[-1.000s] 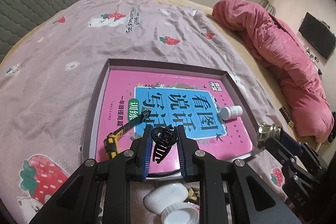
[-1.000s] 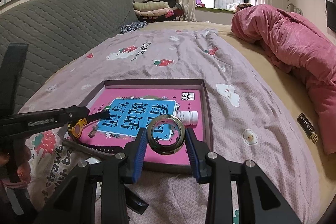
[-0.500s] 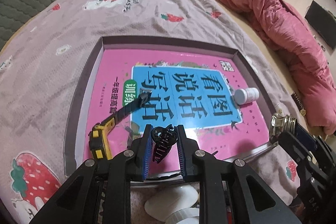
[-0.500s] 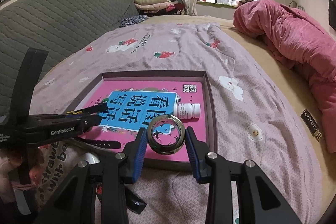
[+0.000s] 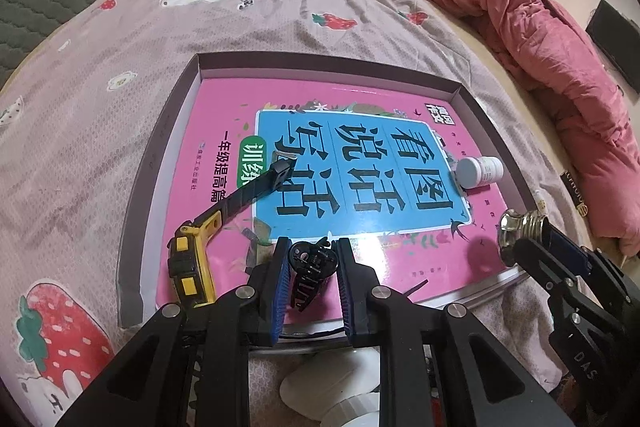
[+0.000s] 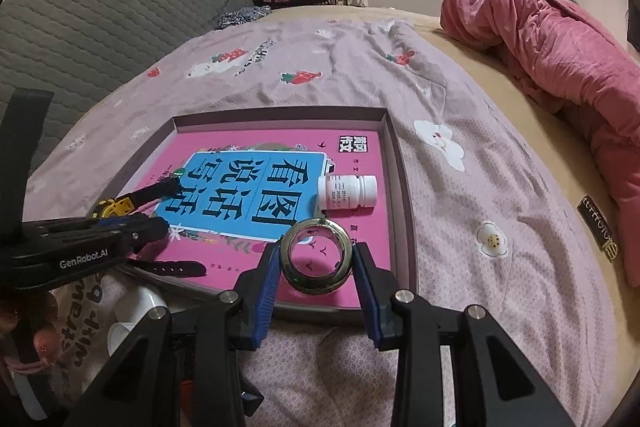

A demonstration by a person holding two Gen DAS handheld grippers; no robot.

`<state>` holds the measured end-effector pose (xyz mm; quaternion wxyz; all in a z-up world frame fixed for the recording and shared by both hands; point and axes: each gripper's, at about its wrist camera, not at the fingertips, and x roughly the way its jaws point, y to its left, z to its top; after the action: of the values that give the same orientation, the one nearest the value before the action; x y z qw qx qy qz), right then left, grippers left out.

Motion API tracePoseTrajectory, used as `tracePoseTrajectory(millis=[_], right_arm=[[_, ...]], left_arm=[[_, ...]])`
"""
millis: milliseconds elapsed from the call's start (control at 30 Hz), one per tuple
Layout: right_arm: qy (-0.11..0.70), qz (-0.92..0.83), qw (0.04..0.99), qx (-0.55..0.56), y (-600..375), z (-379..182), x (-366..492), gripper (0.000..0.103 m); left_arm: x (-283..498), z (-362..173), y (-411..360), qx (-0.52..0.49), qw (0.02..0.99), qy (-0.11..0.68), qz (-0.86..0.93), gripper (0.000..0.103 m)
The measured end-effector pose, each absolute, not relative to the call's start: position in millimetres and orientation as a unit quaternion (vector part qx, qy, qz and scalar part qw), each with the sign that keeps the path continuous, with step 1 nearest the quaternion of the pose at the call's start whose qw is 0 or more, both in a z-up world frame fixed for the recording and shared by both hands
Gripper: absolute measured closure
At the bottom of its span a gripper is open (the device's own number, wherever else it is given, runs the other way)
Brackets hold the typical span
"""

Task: Organize rigid objects
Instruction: 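Move the left gripper over the tray while the right gripper lowers the ring, then release the ring with the right gripper while the left gripper lowers the hair clip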

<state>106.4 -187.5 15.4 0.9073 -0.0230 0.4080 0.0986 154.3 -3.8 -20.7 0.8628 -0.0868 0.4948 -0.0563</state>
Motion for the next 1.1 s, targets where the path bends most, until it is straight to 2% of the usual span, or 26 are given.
tracePoseTrajectory(millis=[1100], right_arm=[[0.454, 0.067, 0.887, -0.050, -193.1, 1.9, 120.8, 0.066]], left_arm=[[155.7, -27.8, 1.4, -0.081, 0.857, 0.507, -0.040, 0.081]])
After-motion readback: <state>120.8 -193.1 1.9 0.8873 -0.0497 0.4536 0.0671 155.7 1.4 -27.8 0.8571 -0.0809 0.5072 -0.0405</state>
